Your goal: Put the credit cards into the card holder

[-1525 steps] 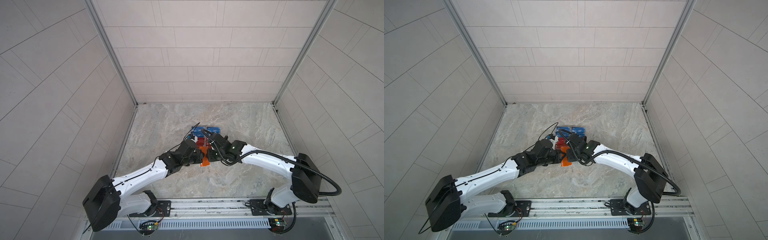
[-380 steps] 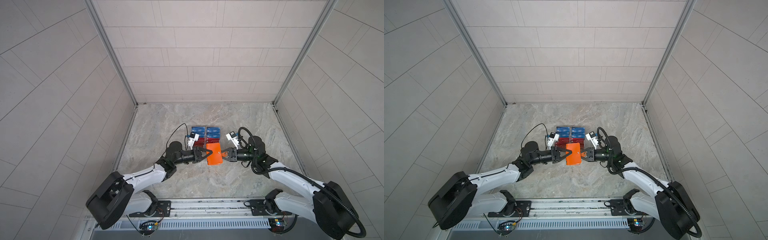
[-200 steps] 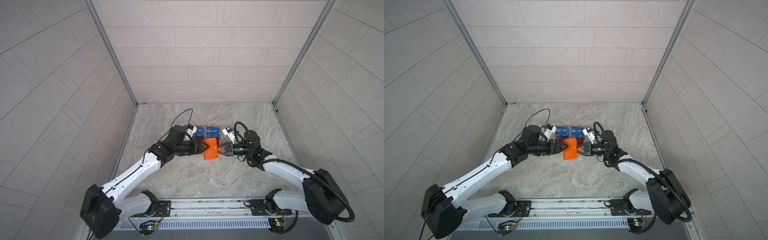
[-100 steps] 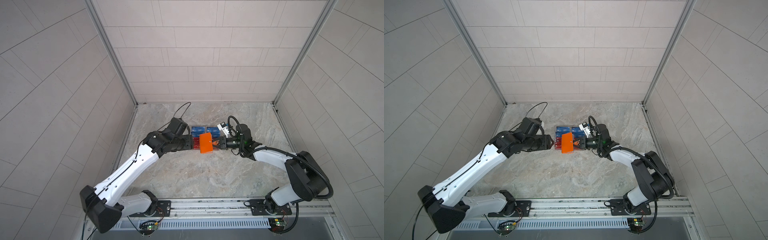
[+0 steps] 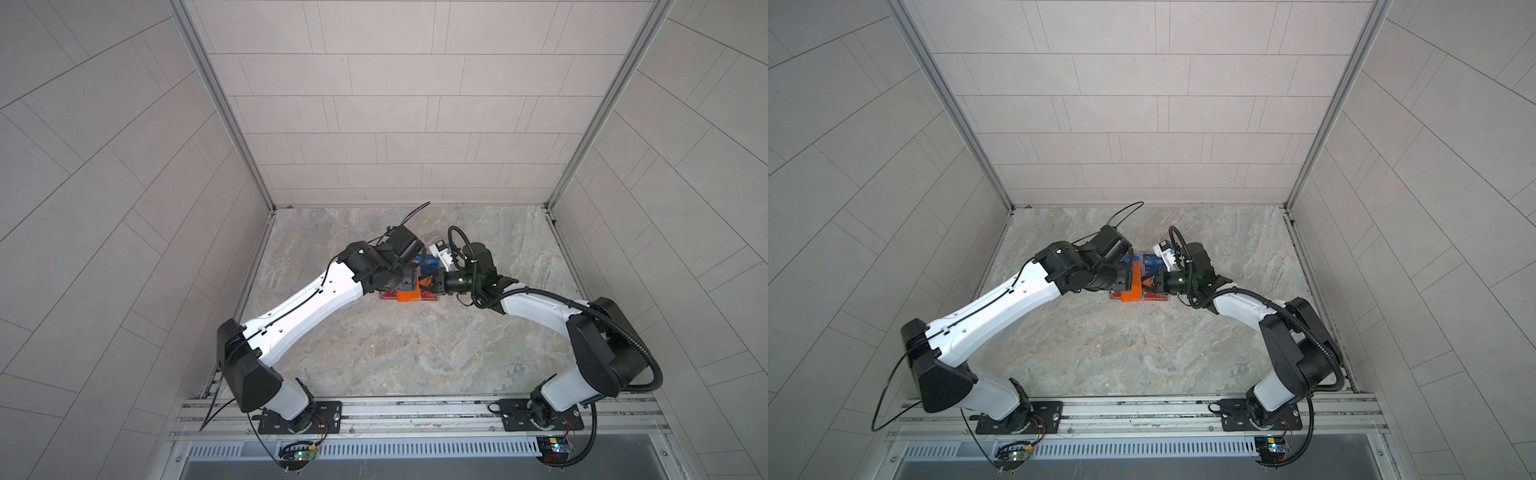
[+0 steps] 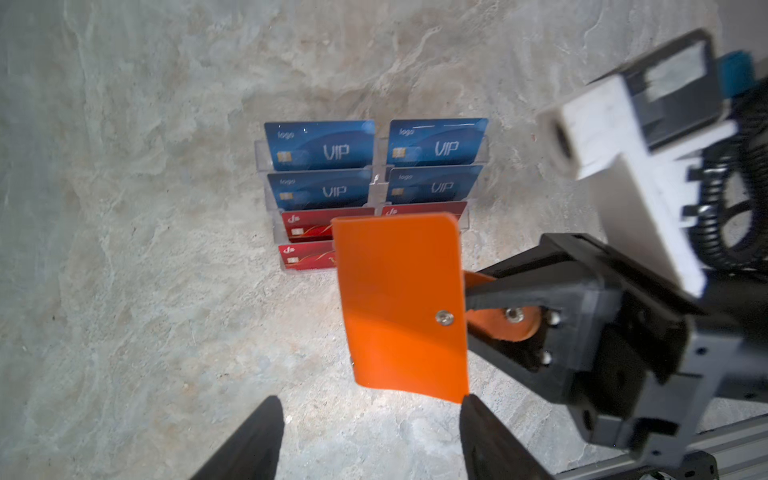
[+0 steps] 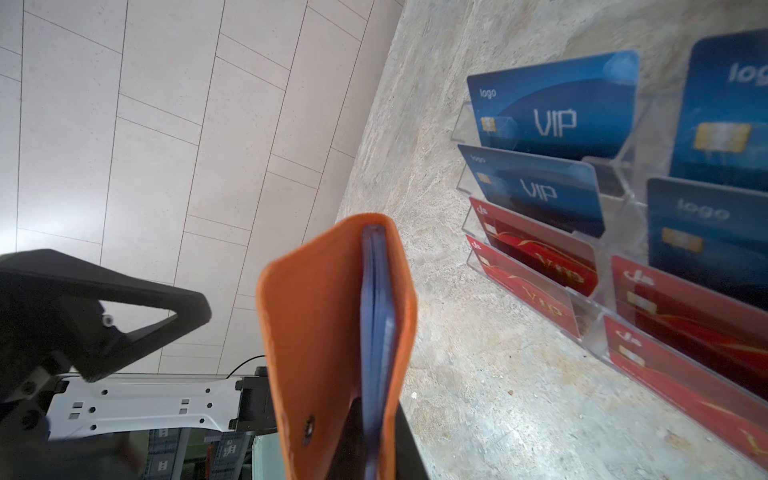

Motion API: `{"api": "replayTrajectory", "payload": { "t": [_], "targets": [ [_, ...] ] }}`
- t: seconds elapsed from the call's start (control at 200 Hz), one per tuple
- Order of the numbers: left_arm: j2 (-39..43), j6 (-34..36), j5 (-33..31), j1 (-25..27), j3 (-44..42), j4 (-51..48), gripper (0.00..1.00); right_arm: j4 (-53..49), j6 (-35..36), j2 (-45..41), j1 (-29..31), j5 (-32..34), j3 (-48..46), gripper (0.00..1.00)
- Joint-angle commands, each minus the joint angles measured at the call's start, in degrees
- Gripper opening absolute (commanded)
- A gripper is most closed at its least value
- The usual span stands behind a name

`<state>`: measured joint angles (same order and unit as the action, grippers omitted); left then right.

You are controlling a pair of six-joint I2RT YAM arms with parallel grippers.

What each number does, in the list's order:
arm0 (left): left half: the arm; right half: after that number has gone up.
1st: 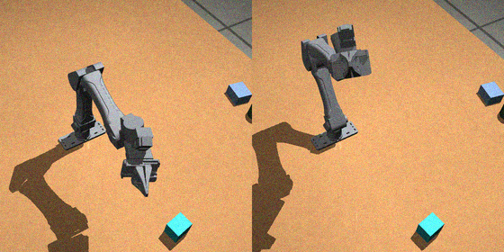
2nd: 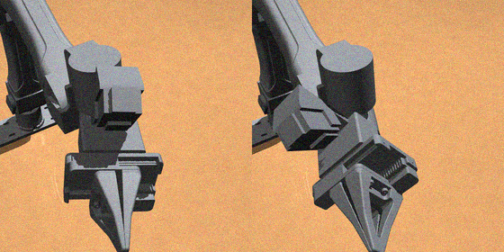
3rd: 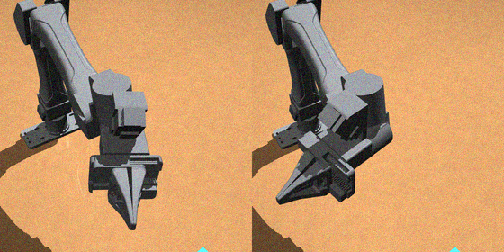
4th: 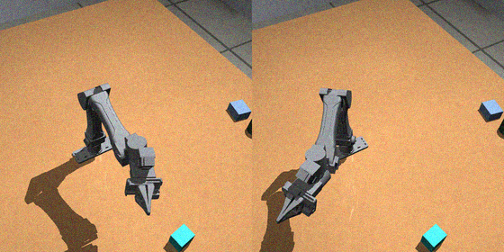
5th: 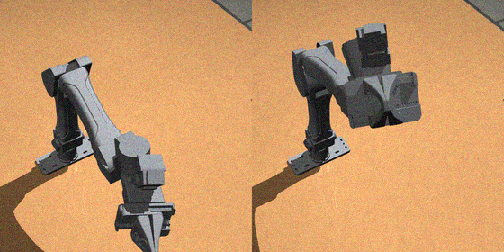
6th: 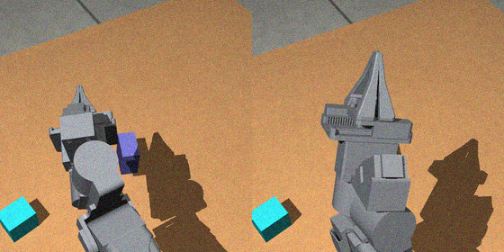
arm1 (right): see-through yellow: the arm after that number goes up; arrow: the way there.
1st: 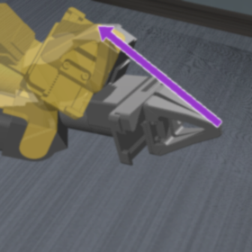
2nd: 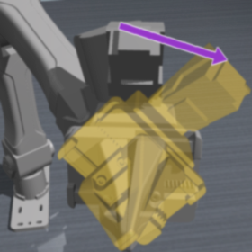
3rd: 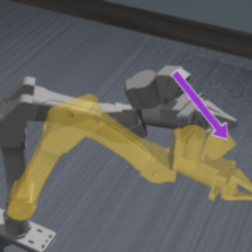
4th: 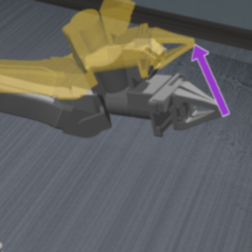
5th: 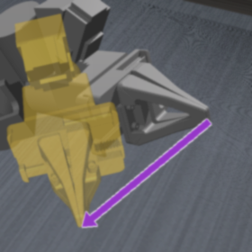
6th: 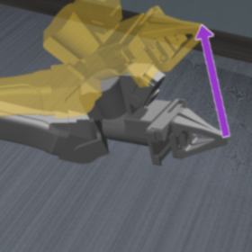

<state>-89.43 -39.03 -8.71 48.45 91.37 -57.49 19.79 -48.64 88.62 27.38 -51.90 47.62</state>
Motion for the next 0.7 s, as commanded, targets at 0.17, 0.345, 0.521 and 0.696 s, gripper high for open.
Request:
{"api": "replayTrajectory", "payload": {
  "t": [0.17, 0.345, 0.521, 0.696],
  "targets": [
    [-6.47, 0.70, -4.96, 0.66, 5.56, -1.31, 0.72, 3.76, -1.56, -1.03, 1.10, 0.65, -1.37, 0.00],
    [-8.26, 1.18, -4.80, 0.67, 4.06, -1.24, 0.72, 3.58, -1.45, -2.04, 1.19, 1.27, -1.68, 0.00],
    [-8.14, 1.32, -5.14, 0.68, 1.55, -1.12, 0.72, 3.26, -1.45, -2.39, 1.45, 1.24, -1.42, 0.00],
    [-7.03, 2.09, -6.12, 0.24, -0.40, -0.21, 0.71, 2.40, -0.68, -3.17, 1.69, 1.60, -1.47, 0.00]
  ]
}}
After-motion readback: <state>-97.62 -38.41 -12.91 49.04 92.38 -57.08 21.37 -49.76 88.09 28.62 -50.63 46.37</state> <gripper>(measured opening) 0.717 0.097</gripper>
